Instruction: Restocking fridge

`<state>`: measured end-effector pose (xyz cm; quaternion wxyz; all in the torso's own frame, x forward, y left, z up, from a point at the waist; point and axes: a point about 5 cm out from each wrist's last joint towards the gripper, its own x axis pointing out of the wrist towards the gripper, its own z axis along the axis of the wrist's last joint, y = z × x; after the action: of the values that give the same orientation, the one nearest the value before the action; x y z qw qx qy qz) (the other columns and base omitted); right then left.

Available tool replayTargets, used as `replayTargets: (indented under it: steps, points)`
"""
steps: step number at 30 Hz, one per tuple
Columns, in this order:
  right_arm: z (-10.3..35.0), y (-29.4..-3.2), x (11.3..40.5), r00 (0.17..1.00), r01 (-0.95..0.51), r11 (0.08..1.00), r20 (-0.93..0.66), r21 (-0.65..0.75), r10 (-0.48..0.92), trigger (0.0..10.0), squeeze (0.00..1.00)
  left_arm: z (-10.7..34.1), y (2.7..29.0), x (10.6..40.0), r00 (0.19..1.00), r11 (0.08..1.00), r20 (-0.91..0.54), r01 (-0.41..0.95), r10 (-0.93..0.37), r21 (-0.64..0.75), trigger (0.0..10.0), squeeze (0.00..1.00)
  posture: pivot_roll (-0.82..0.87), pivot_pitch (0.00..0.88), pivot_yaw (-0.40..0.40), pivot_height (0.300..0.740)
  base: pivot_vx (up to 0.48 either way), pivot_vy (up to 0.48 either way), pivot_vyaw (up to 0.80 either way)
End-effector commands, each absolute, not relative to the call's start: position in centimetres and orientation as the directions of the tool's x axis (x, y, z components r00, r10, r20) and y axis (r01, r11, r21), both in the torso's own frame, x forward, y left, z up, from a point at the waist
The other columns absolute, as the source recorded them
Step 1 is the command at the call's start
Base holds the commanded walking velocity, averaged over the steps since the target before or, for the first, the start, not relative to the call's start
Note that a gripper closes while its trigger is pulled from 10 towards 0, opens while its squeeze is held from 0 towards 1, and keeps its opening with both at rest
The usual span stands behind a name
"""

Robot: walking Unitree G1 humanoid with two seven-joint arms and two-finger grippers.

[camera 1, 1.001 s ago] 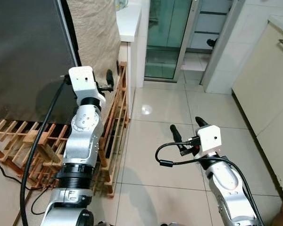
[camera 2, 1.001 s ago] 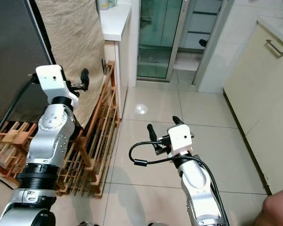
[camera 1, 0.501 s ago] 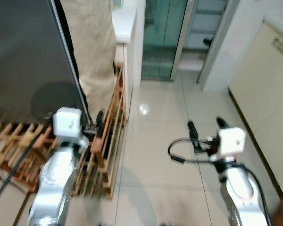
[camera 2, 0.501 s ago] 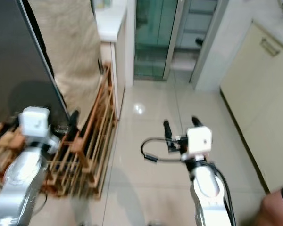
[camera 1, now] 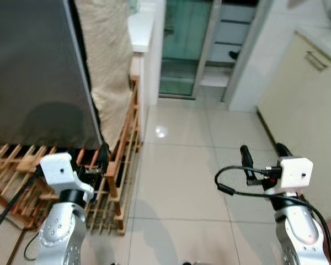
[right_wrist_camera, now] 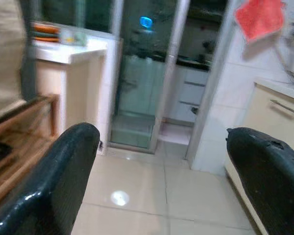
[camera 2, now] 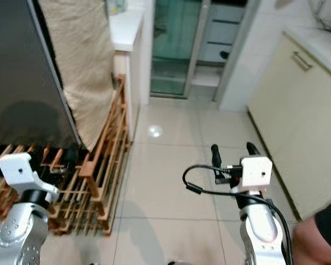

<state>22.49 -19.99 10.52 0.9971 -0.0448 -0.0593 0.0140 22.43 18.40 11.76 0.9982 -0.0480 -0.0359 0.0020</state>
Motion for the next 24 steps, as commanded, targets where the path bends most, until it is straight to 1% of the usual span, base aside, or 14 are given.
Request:
replayTargets:
  steps: [1,5,7,11,18,19,21,24]
  points:
    - [10.7,-19.4,22.9,0.991,-0.036,0.995,0.128,-0.097,0.049,10.0,0.00,12.8,17.7,22.8,0.993,0.996,0.115,0.038,-0.029,-0.075,10.0,0.00,-0.12,0.000,-0.034,0.740,0.480,0.000,0.00]
    - [10.8,-18.9,23.6,0.988,-0.044,0.994,0.141,-0.096,0.058,10.0,0.00,14.5,17.5,24.3,0.984,0.995,0.176,0.023,-0.006,-0.095,10.0,0.00,-0.12,0.000,-0.023,0.740,0.457,0.000,0.00]
    - [10.8,-18.9,23.6,0.988,-0.044,0.994,0.141,-0.096,0.058,10.0,0.00,14.5,17.5,24.3,0.984,0.995,0.176,0.023,-0.006,-0.095,10.0,0.00,-0.12,0.000,-0.023,0.740,0.446,0.000,0.00]
    - [10.8,-18.3,24.0,0.987,-0.070,0.993,0.141,-0.092,0.083,10.0,0.00,15.6,17.2,25.4,0.977,0.995,0.212,0.029,-0.008,-0.095,10.0,0.00,-0.12,0.000,-0.021,0.740,0.442,0.000,0.00]
    - [10.6,-17.9,24.3,0.986,-0.092,0.991,0.130,-0.101,0.105,10.0,0.00,16.0,16.6,25.6,0.975,0.995,0.222,0.036,-0.015,-0.090,10.0,0.00,-0.12,0.000,-0.018,0.740,0.440,0.000,0.00]
    - [10.6,-17.8,24.5,0.986,-0.100,0.990,0.127,-0.102,0.112,10.0,0.00,16.2,16.8,25.9,0.977,0.996,0.214,-0.001,0.021,-0.094,10.0,0.00,-0.12,0.000,-0.017,0.740,0.345,0.292,0.00]
    - [10.6,-17.7,24.6,0.985,-0.105,0.989,0.125,-0.101,0.117,10.0,0.00,16.3,16.8,26.1,0.976,0.996,0.215,-0.014,0.033,-0.088,10.0,0.00,-0.12,0.000,-0.017,0.740,0.332,0.304,0.00]
    - [10.5,-17.6,24.7,0.984,-0.114,0.988,0.124,-0.102,0.126,10.0,0.00,16.6,16.9,26.3,0.973,0.997,0.226,-0.027,0.042,-0.070,10.0,0.00,-0.12,0.000,-0.017,0.740,0.000,0.000,0.00]
